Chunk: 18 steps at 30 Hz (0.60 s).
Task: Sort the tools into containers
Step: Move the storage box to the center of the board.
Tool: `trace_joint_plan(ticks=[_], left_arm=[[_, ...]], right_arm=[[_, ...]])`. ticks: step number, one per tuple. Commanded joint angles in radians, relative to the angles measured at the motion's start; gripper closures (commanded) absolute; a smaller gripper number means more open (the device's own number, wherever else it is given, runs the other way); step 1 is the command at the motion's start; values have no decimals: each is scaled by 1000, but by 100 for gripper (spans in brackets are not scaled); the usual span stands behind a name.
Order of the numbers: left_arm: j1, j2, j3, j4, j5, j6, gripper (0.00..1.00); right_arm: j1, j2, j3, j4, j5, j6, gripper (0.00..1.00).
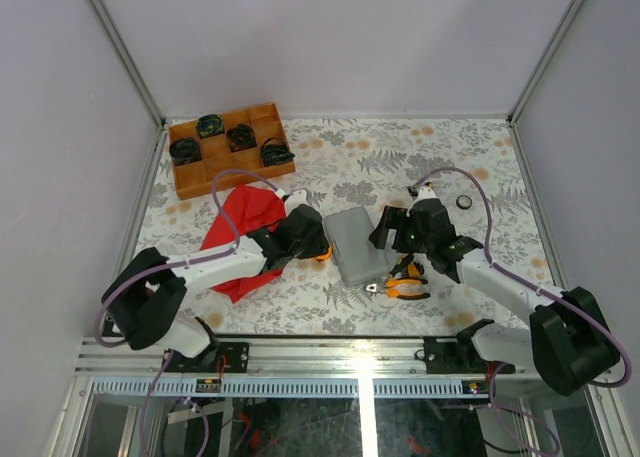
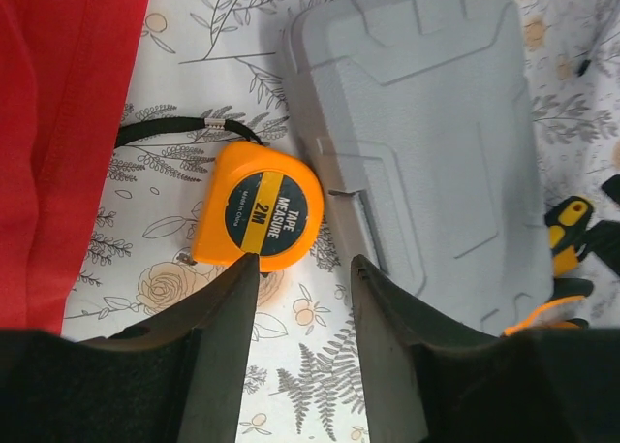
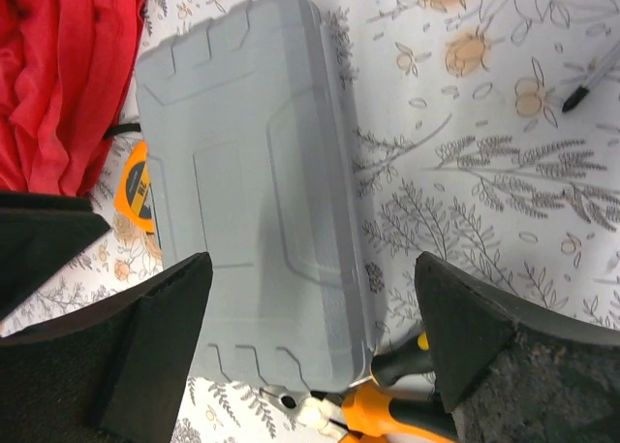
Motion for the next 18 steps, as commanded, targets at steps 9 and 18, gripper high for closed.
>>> trace_joint_plan(ticks=[9, 18], left_arm=[[6, 105, 77, 88, 16, 16, 64], [15, 163, 88, 137, 70, 17, 64]], right_arm=[[6, 137, 106, 69, -52, -60, 28], [7, 187, 95, 82, -115, -25, 33]])
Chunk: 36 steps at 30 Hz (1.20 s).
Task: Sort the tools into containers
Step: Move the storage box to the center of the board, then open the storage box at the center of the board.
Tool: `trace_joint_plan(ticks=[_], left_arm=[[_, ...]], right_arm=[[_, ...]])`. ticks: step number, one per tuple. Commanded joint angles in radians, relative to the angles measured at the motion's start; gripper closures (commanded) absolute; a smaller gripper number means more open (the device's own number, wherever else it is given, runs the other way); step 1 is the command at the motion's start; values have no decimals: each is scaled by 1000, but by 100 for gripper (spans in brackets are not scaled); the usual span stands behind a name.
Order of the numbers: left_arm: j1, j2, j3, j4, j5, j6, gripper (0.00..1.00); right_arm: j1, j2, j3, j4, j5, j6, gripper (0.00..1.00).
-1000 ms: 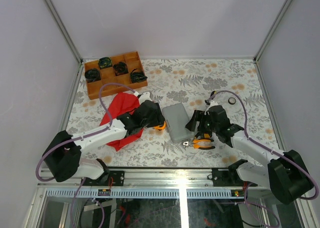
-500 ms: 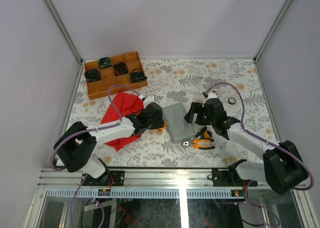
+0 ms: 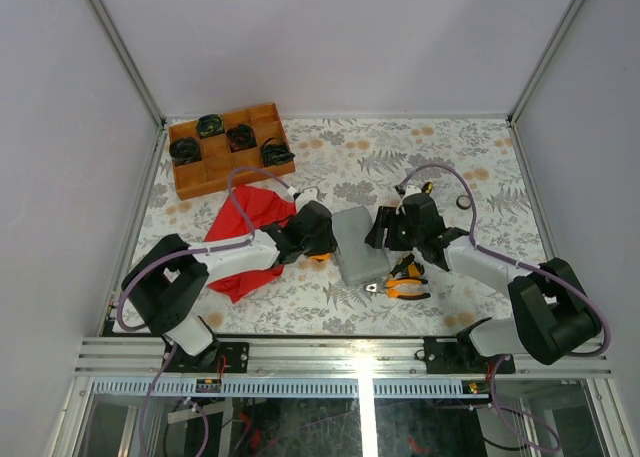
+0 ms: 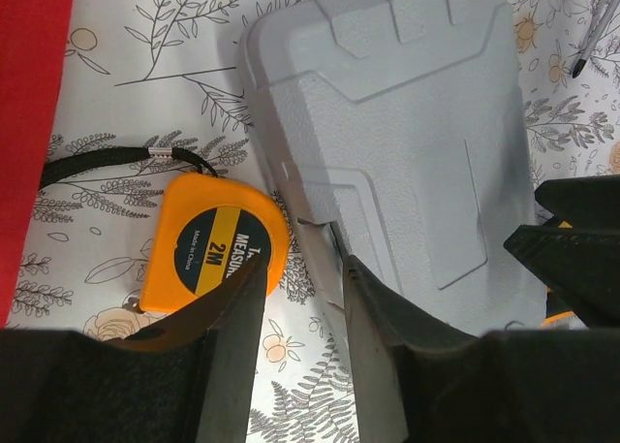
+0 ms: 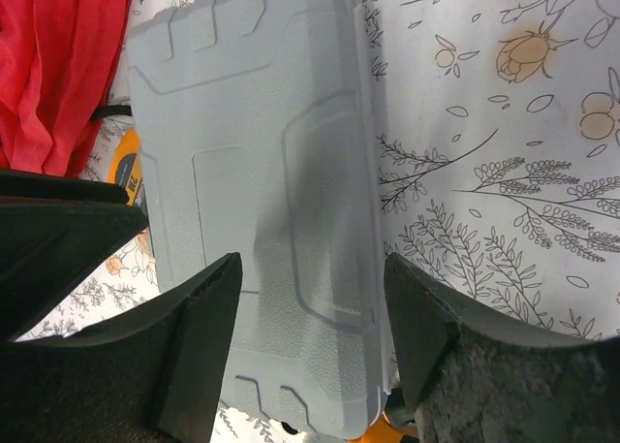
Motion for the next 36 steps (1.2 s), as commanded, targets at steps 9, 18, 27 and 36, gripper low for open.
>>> trace_joint_plan(ticks=[9, 18, 27, 36], left_arm=[[11, 78, 76, 124, 93, 61, 66], [30, 74, 88, 71, 54, 75, 70], [30, 107, 83, 71, 78, 73, 74], [39, 118, 77, 20, 52, 85, 87]], right_arm=[[7, -39, -36, 95, -165, 79, 38], [7, -73, -23, -23, 12, 75, 43], [7, -12, -4, -10, -12, 70, 41], [6, 6, -12, -80, 110, 89, 46]])
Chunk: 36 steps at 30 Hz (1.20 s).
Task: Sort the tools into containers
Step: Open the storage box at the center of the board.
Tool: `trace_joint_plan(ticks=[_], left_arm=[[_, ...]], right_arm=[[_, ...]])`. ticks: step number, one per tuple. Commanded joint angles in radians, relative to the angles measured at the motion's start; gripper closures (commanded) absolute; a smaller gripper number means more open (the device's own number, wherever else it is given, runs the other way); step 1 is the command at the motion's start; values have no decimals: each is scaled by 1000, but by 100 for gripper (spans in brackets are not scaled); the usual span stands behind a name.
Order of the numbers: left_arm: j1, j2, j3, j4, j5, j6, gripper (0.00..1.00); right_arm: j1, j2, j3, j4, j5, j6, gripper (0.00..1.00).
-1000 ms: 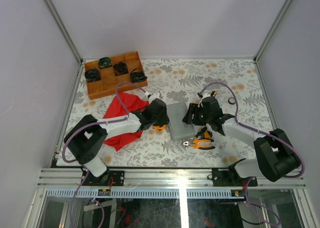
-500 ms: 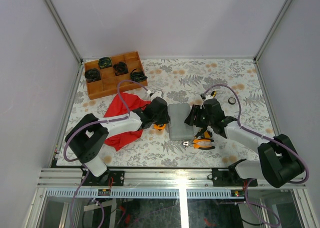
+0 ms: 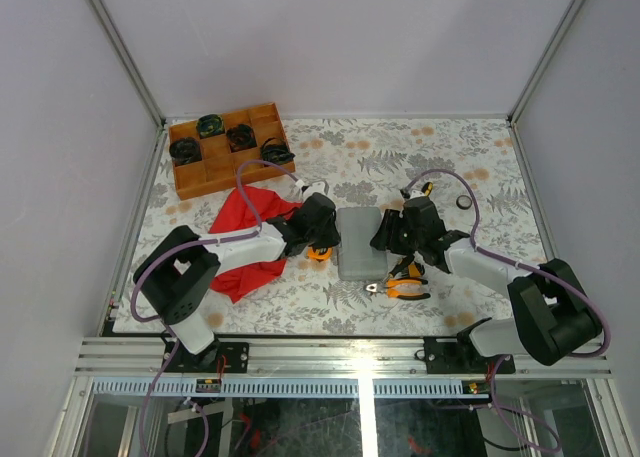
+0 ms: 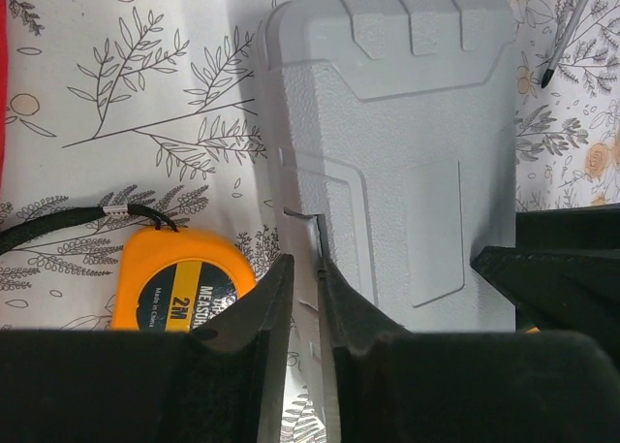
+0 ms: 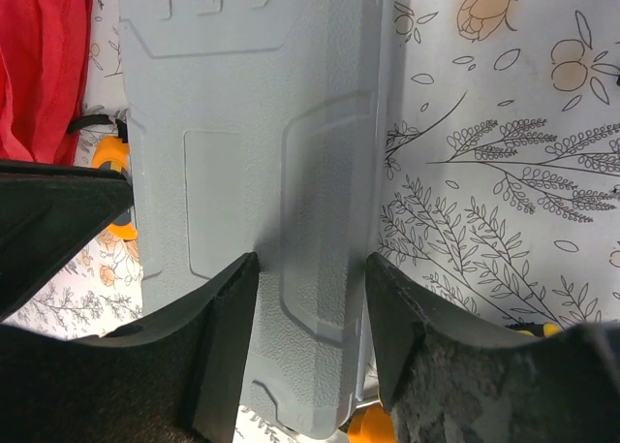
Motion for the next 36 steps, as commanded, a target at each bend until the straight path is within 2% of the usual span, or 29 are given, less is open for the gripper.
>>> trace_joint_plan(ticks=[1, 5, 10, 13, 22, 28, 32, 36], left_arm=[[15, 32, 5, -31, -20, 27, 89], [31, 33, 19, -109, -82, 47, 94], [48, 31, 39, -202, -184, 79, 100], [58, 27, 41, -229, -220, 96, 100], [64, -38, 37, -215, -215, 114, 99], [72, -144, 44, -172, -155, 150, 82], [79, -205, 13, -87, -91, 163, 65], [87, -247, -14, -4, -39, 166, 57]], right_arm=[[10, 5, 16, -79, 102, 13, 46], [8, 6, 20, -135, 177, 16, 48], [3, 24, 23, -156, 194, 18, 50], [4, 39, 22, -152, 186, 19, 51], [2, 46, 17, -133, 165, 18, 51], [3, 18, 8, -109, 138, 1, 46], [2, 7, 4, -82, 110, -12, 44], [2, 18, 14, -73, 80, -18, 43]])
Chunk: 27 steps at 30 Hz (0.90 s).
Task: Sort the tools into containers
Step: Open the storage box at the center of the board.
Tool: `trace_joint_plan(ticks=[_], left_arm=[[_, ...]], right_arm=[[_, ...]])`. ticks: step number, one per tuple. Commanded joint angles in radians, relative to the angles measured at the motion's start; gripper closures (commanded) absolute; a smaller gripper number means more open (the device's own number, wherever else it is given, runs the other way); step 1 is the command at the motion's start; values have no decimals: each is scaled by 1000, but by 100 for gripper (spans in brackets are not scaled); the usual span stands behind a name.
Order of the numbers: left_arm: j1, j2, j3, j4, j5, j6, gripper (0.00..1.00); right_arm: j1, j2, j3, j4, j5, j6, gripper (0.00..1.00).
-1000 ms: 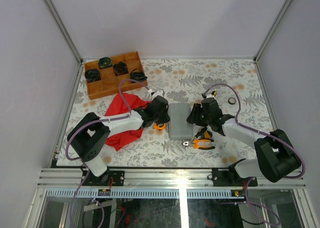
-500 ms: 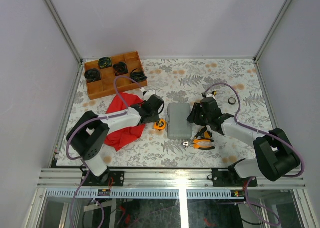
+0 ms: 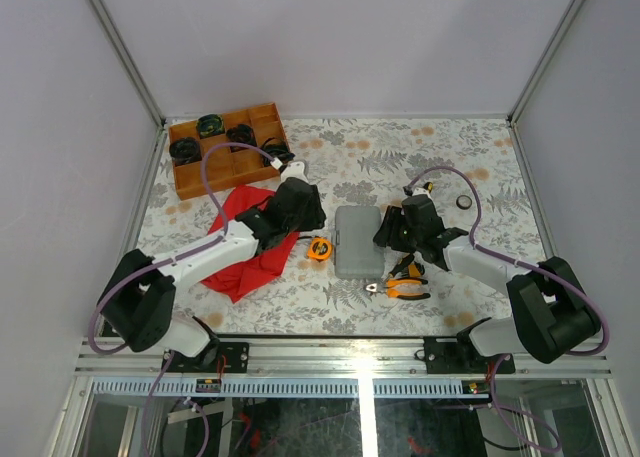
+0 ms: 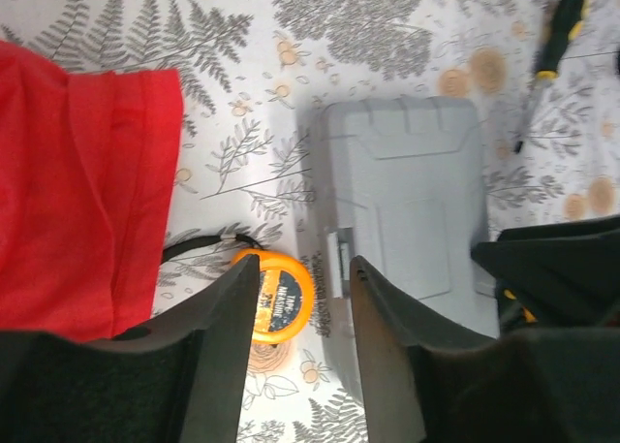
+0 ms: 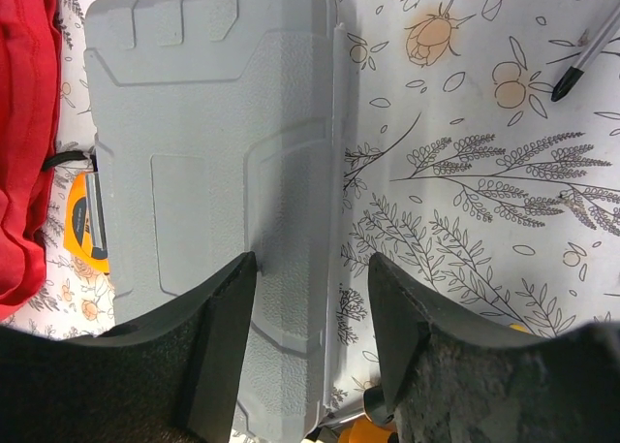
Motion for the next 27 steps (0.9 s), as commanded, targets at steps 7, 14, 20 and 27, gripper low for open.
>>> trace_joint_plan(ticks=[7, 14, 20, 27], left_arm=[[13, -139, -36, 164, -13, 43, 27], [13, -325, -37, 129, -198, 82, 0], [15, -426, 6, 57, -344, 100, 0], [23, -445, 14, 33, -335, 87, 0]], right_arm=[[0, 12, -10, -39, -28, -50, 43], [0, -49, 26, -70, -9, -92, 35], [-1, -160, 72, -113, 31, -144, 18], [-1, -273, 79, -93, 116, -164, 1]])
